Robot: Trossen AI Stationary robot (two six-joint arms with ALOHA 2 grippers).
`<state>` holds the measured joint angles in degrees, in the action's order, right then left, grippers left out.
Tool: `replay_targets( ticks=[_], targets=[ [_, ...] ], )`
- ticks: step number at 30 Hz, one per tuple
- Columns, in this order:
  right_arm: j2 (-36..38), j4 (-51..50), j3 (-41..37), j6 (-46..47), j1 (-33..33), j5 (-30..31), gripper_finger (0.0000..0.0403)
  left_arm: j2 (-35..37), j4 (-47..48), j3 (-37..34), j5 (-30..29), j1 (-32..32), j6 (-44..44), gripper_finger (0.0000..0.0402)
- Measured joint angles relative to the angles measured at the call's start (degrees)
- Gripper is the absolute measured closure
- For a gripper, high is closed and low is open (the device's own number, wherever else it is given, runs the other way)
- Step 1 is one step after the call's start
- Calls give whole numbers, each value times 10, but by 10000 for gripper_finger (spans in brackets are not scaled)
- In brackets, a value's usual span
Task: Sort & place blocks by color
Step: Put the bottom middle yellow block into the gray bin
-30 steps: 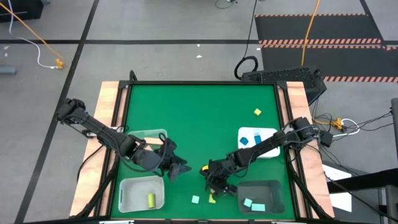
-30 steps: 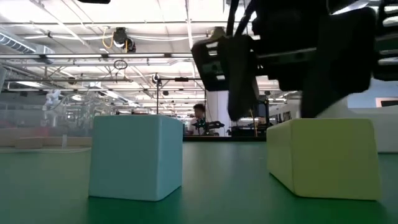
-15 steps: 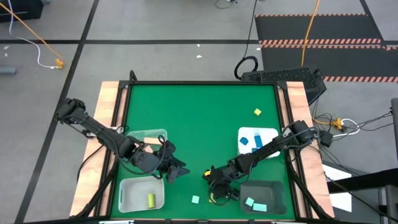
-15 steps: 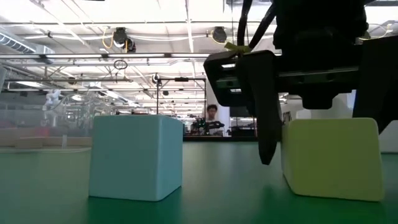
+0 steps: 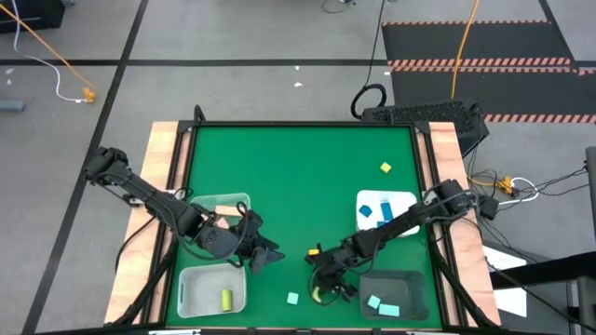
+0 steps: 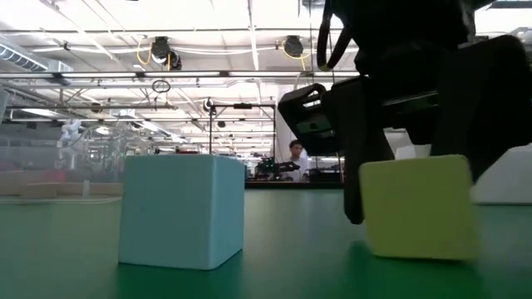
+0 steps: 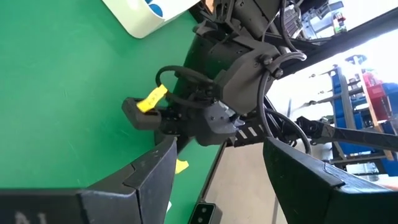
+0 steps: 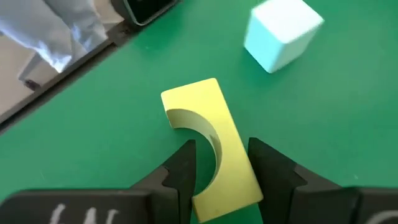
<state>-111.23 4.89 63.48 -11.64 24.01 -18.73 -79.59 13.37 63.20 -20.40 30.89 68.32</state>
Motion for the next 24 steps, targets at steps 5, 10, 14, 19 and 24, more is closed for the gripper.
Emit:
replay_targets(
  ticks=[5,10,14,19,24],
  targets=[
    [31,-31,-1,-23,-2,48,293,0,-2,0,0,0,2,160],
    [91,-87,-1,-46,-17,93,293,0,-4,0,-23,-5,-7,160],
    [154,-130,-1,-47,-34,169,293,0,-4,0,-59,-12,-20,160],
    [227,-162,-1,-41,-60,267,293,0,-4,0,-70,-24,-51,160],
    [285,-154,-1,60,-88,330,293,0,-44,0,-105,-28,-191,160]
  ],
)
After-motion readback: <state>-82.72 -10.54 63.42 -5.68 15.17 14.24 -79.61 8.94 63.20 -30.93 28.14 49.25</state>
